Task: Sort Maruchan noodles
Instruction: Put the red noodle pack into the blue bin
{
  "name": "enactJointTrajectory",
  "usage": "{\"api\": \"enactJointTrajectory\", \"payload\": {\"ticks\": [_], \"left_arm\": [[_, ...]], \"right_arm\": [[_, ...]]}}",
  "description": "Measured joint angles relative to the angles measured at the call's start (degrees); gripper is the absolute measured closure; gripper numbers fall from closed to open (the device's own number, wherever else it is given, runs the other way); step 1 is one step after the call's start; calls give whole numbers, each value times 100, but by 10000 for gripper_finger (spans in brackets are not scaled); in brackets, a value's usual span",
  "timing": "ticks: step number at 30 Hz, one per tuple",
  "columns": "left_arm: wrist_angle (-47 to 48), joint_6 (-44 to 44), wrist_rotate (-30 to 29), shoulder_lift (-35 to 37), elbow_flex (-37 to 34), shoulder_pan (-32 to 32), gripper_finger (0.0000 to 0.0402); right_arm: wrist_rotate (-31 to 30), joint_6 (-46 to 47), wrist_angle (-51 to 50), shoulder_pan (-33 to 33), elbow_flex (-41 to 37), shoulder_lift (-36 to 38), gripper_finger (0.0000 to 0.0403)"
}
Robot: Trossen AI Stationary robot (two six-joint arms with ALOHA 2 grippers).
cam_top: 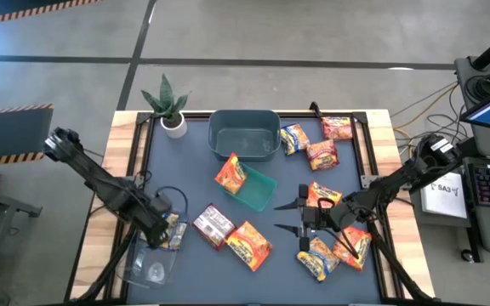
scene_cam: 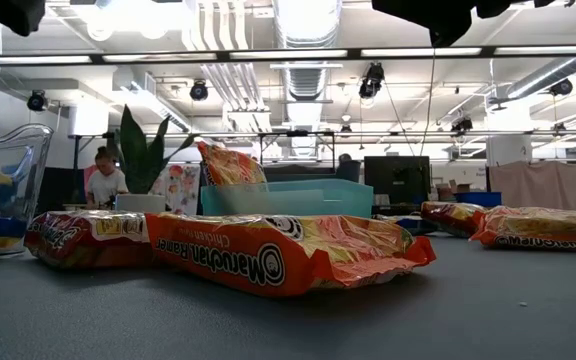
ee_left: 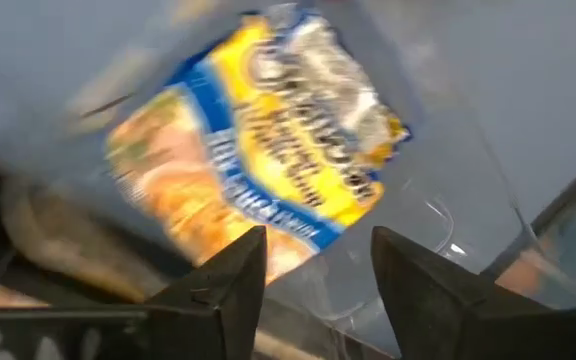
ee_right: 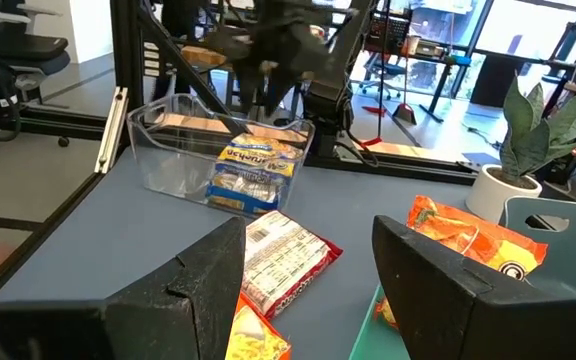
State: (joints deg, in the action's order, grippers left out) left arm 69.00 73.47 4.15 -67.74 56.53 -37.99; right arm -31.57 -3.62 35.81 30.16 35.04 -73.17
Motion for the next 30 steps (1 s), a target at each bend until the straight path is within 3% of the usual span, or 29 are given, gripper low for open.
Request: {"api": "enactJointTrajectory", "payload": {"ticks": [5,11,21,30], "left_arm": [[-309,-979,89,-1002,4,-39,307],[-17,-1152,-193,-1721,4,-42,394],[-645,-1104,-310,-1747,21,-44,400],[-501,-1106,-920,-1506,541,-44,401]], "right_arm": [[-4,-34,0,-48,-2,0,195],[0,-45,-3,-86,0,0,195],[0,-84,0,-150,-1,0,195],[0,-60,-2,-150,-2,0,195]]}}
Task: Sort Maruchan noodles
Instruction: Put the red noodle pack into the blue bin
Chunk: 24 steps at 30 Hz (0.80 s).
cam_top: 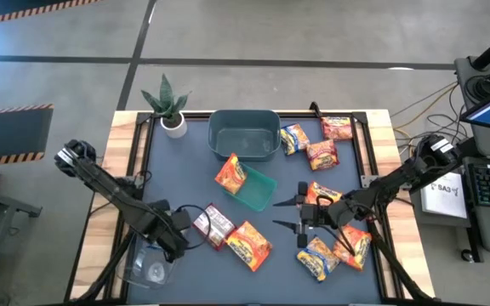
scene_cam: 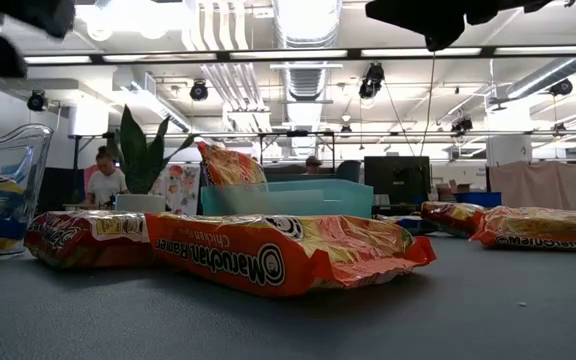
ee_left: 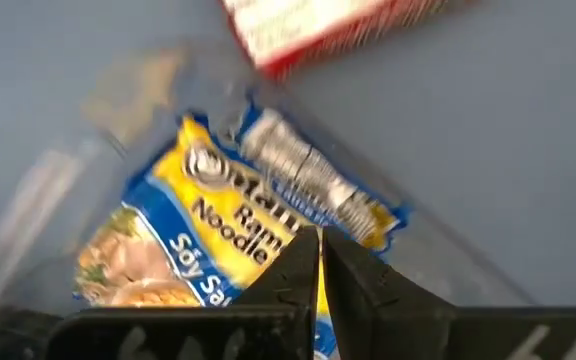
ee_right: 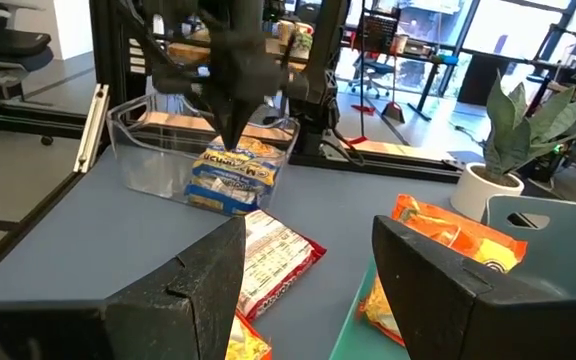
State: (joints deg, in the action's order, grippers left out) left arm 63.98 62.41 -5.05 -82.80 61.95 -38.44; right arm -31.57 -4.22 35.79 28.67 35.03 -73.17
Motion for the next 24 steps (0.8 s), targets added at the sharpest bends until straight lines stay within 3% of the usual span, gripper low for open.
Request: {"api": "enactJointTrajectory", "payload": {"ticks": [6,12,17,24], "left_arm": [[-79,-501,-1579,122,641,-20,401],[-1128,-2545,-3108,98,1115,-20,401],[-2102,-4242,-3255,141,1030,21,401],[-2685,-4872,-3374,346,536,231,401]], "right_arm": [[10,528,-176,-109,0,0,197],[471,1520,-882,-526,108,-4,225],[502,1625,-2075,-739,659,-4,265],[507,1765,-3871,-1138,1521,-2,307]]}}
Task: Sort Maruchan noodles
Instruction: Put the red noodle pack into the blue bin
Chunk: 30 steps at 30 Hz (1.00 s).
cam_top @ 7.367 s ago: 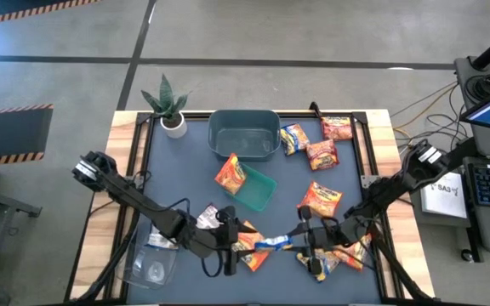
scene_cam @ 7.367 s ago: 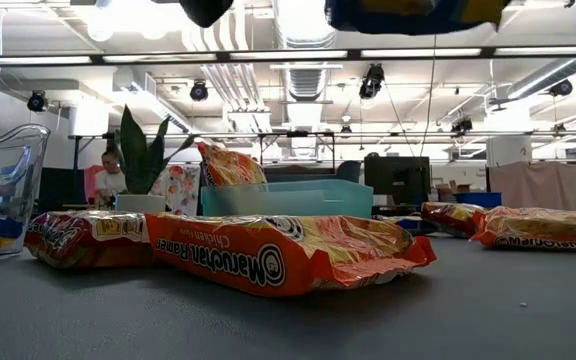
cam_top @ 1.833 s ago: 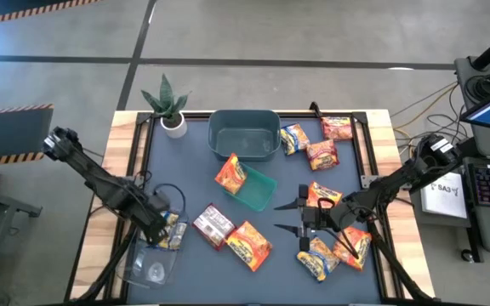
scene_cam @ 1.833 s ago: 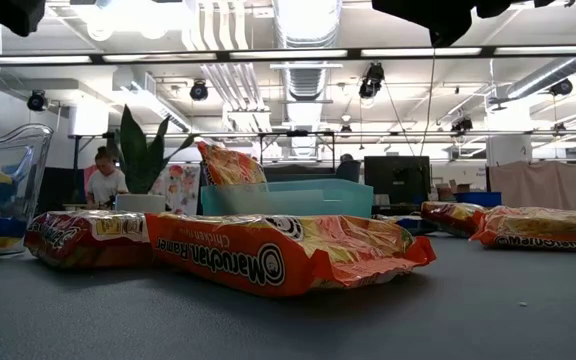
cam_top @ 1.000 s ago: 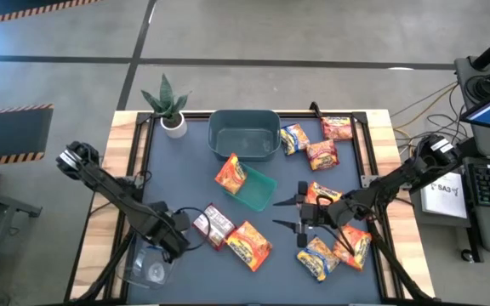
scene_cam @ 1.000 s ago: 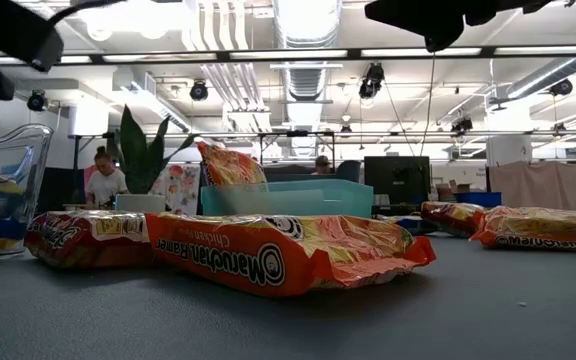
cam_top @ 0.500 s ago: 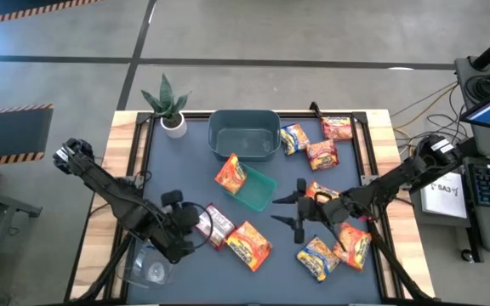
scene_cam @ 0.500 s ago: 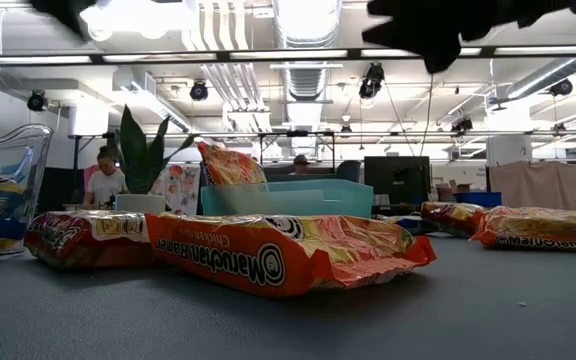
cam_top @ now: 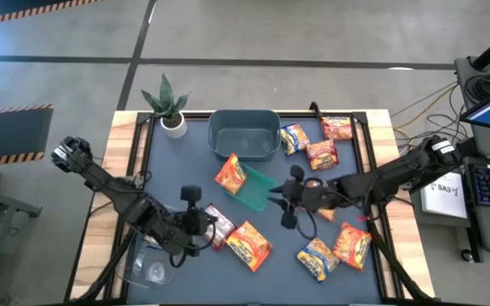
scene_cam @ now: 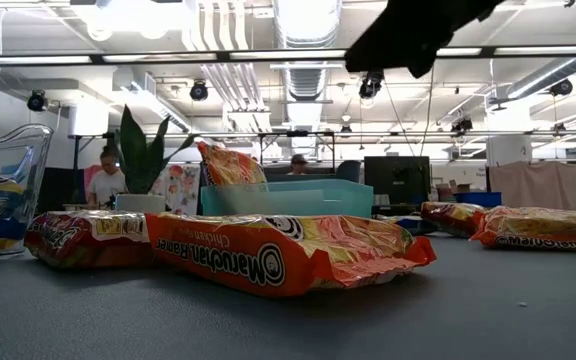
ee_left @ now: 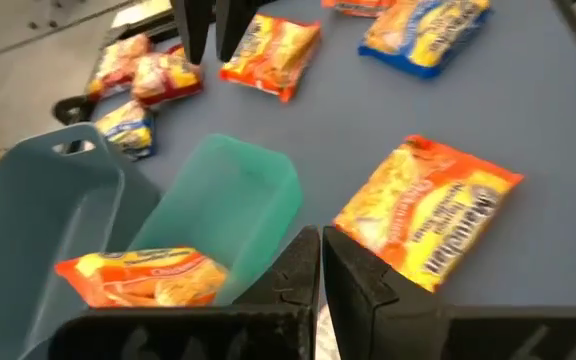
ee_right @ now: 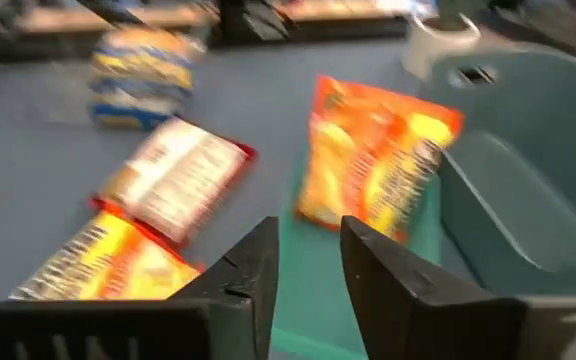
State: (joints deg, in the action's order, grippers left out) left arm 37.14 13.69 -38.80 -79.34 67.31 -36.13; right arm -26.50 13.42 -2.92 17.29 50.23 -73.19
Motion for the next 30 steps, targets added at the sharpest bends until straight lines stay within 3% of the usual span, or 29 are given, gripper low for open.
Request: {"api": "enactJointTrajectory", "payload": {"ticks": [5,12,19,26,30], "left_arm": [[3,-291,-510,107,-270,104,401],[5,-1245,-715,194,-484,475,401],[-218,-1763,-377,894,-1124,1278,401],[-1305,-2301,131,1875,-1888,2006,401],[-1727,-2358,133,2245,-2174,2108,401]], "right_arm": [[251,610,-1878,-491,658,0,334],[324,1320,-3127,-1174,1116,0,346],[744,1376,-3427,-1970,1049,0,346],[1339,1566,-3756,-2877,960,0,346],[1338,1726,-4145,-3099,958,0,346]]}}
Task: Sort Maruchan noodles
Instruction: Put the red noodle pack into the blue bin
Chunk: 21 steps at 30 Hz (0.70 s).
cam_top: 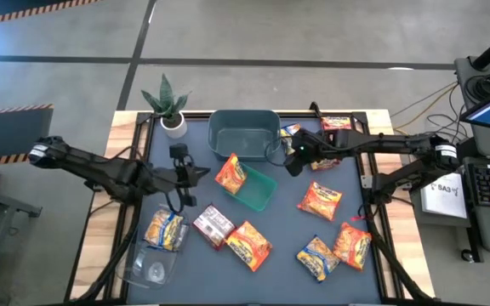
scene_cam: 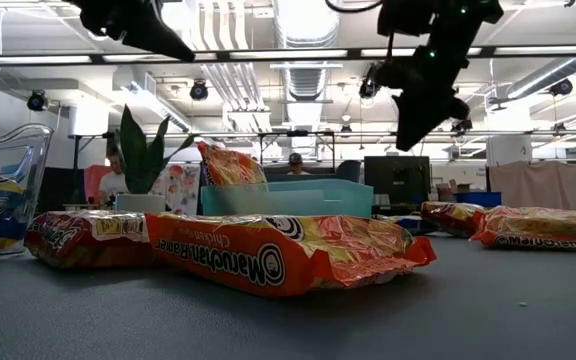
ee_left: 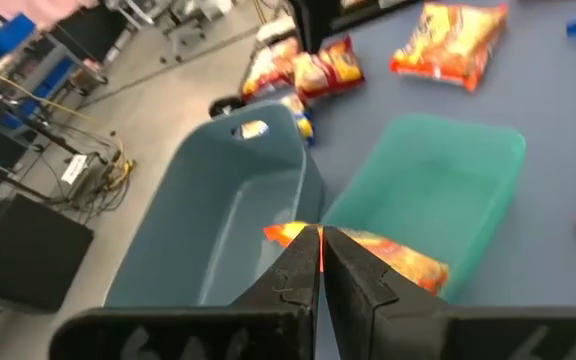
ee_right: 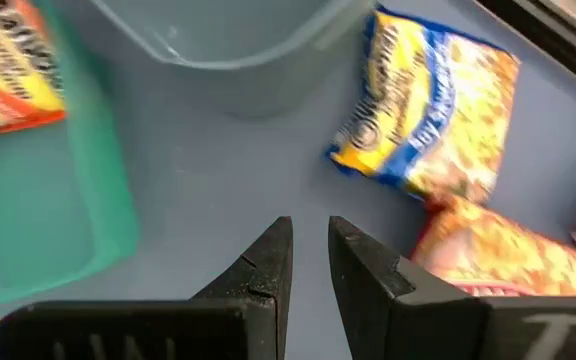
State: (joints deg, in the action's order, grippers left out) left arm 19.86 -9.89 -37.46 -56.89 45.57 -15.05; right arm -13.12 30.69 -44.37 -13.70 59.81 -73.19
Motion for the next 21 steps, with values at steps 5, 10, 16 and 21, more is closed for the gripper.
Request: {"api": "enactJointTrajectory", "payload": {"ticks": [5,10,16,21], "left_arm": [[-69,-7,-182,219,-191,-4,401],[-46,-38,-574,227,-265,-4,401],[93,-59,-613,206,-298,-4,401],[94,-59,-613,210,-298,-4,401]], "right_arm": [[-37,569,-272,-54,-4,0,320],[-43,1268,-419,-51,-7,0,269],[-50,1584,-443,-60,18,0,223],[-239,1620,-206,-60,48,-7,216]]}}
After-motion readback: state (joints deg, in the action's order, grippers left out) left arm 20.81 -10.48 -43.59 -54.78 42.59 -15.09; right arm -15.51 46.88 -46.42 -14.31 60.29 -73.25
